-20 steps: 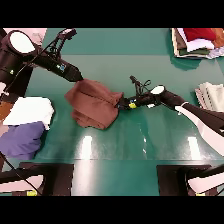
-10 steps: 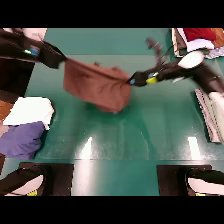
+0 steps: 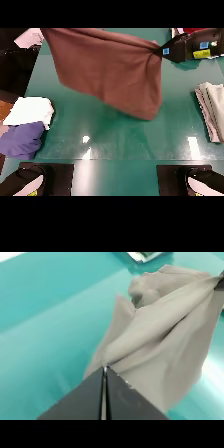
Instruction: Fold the shirts.
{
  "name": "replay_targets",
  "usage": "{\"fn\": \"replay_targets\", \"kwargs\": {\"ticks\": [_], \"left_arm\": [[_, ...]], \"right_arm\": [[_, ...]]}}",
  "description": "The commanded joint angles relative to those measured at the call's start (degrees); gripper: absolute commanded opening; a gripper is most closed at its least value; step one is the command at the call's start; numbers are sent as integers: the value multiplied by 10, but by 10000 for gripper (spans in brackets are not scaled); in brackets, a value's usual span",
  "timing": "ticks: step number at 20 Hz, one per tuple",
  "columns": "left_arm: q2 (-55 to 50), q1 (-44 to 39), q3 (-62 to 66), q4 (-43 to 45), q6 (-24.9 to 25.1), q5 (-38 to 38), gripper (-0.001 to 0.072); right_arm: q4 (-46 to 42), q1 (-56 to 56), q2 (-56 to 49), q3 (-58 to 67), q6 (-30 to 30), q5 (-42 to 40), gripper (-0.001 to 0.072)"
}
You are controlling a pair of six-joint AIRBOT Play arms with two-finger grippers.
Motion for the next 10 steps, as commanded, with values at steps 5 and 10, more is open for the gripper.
{"fn": "replay_targets", "kwargs": {"ticks": [5,10], "left_arm": [[-34,-66,-278,44,-16,-48,24],[-34,-66,-498,37,-15,6,25]], "right_arm": [[-6,63,7,-240,7,-3,15],[-3,68,7,-391,7,-53,15]]}}
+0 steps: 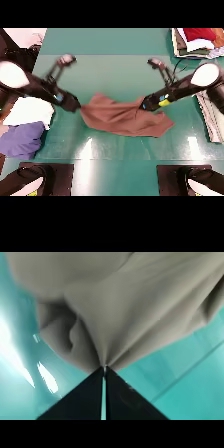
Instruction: Fold the shirts.
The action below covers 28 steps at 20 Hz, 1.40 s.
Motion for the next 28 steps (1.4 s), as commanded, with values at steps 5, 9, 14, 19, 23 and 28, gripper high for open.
{"fn": "replay_targets", "kwargs": {"ticks": [5,9,14,19,23,28], "left_arm": [[-1,-3,-143,-12,-1,51,578],[-1,-2,-75,-1,0,57,552],[-24,-2,10,-1,0,139,552],[-157,-2,12,-3,4,130,553],[-237,37,12,-45,3,115,553],[-283,60,11,-146,19,127,552]], "right_arm": [[5,6,2,-84,0,-18,189],[4,-1,2,-21,0,60,517],[4,-47,2,56,0,110,514],[5,-83,2,68,1,105,513],[4,-84,2,68,1,106,512],[5,-83,2,68,1,90,511]]}}
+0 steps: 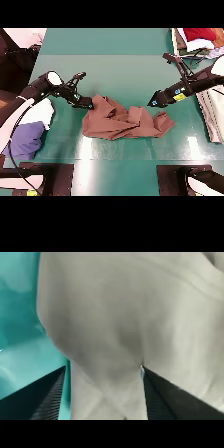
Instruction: Fold the shirts.
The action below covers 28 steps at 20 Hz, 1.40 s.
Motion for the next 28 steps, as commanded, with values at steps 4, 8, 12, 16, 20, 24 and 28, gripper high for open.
{"fn": "replay_targets", "kwargs": {"ticks": [4,8,12,16,20,24,28], "left_arm": [[-31,20,13,-51,9,17,37],[-29,42,86,-32,9,-54,24],[6,46,165,-2,9,-80,24],[71,46,192,68,6,-75,25],[97,46,192,72,4,-79,25],[97,46,191,73,3,-80,25],[96,46,191,73,4,-94,25]], "right_arm": [[-3,0,0,1,5,-5,512],[-60,-2,0,-14,5,0,512],[-63,-5,-2,-102,-4,-45,516],[-60,-62,-2,-172,-19,-63,517],[3,-115,-2,-196,-84,-120,516],[51,-103,-61,-171,-133,-128,516],[44,-72,-154,-113,-161,-127,516]]}}
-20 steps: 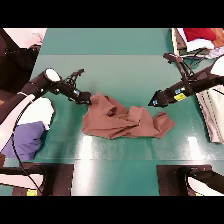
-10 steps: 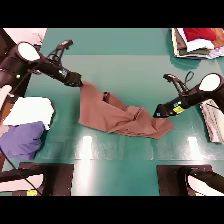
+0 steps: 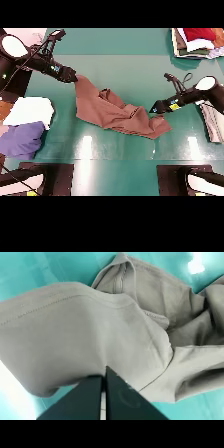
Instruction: Fold the shirts.
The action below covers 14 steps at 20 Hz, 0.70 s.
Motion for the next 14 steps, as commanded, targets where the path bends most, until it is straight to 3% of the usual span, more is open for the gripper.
{"fn": "replay_targets", "kwargs": {"ticks": [1,8,9,10,11,14], "left_arm": [[1,1,1,2,0,-9,25],[1,1,1,3,1,-10,25],[1,1,1,3,1,-12,25],[1,1,1,3,1,-15,25],[2,1,1,9,0,-16,25],[19,2,11,41,-17,-3,24]], "right_arm": [[5,22,-79,47,-34,2,516],[5,63,-198,134,-40,6,491],[5,64,-205,144,-40,9,345],[5,64,-205,152,-40,9,104],[4,60,-203,162,-40,12,17],[5,40,-166,202,-38,20,16]]}}
